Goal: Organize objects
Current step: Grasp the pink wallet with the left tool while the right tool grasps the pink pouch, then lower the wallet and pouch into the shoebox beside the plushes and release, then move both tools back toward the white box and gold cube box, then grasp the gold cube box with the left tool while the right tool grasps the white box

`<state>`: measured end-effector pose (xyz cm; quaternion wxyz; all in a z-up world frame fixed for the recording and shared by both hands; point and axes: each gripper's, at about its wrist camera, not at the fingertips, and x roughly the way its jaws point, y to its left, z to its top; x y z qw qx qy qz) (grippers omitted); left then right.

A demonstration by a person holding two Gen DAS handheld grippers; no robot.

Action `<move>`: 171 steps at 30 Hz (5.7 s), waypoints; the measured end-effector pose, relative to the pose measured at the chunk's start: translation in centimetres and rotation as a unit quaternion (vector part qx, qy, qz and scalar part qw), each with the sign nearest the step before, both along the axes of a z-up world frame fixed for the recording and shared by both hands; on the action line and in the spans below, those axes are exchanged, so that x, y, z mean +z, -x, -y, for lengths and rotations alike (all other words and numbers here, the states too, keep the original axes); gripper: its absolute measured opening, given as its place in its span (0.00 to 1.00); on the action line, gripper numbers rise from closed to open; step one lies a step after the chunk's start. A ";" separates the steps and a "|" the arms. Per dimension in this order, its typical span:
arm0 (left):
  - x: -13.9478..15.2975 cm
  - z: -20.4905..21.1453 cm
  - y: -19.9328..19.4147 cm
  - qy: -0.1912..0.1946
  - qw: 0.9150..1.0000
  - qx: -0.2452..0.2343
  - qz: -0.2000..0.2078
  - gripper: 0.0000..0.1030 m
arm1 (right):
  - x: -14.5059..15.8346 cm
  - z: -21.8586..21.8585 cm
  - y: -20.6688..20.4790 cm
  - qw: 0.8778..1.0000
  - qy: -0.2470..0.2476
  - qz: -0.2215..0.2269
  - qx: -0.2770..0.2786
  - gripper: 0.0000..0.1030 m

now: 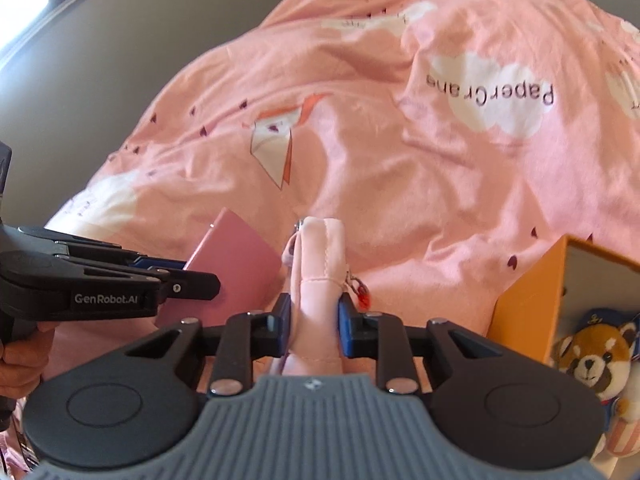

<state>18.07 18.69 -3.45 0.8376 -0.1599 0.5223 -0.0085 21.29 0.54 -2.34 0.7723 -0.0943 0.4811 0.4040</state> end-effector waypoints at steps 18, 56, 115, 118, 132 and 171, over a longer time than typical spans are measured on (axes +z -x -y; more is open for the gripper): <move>9.6 14.3 -2.2 0.049 0.985 -0.111 0.123 0.19 | 11.1 15.1 0.1 0.986 -0.059 0.106 -0.111 0.24; -0.4 22.5 -8.0 -0.035 0.994 -0.106 -0.017 0.26 | -3.2 19.8 -6.3 0.980 -0.082 -0.055 -0.173 0.23; 0.0 11.8 2.5 -0.001 0.999 -0.020 0.043 0.39 | -4.9 14.9 0.4 0.990 0.003 -0.012 -0.141 0.24; 0.3 11.8 2.8 -0.007 0.998 -0.027 0.047 0.39 | -4.9 14.8 0.7 0.990 0.007 -0.006 -0.140 0.23; 4.1 11.6 8.4 -0.053 0.989 -0.073 0.115 0.38 | 1.2 17.3 6.9 0.981 -0.067 0.089 -0.161 0.34; -4.6 6.4 5.5 0.026 0.997 0.047 -0.063 0.68 | 1.2 3.3 5.0 0.942 0.188 0.131 0.247 0.60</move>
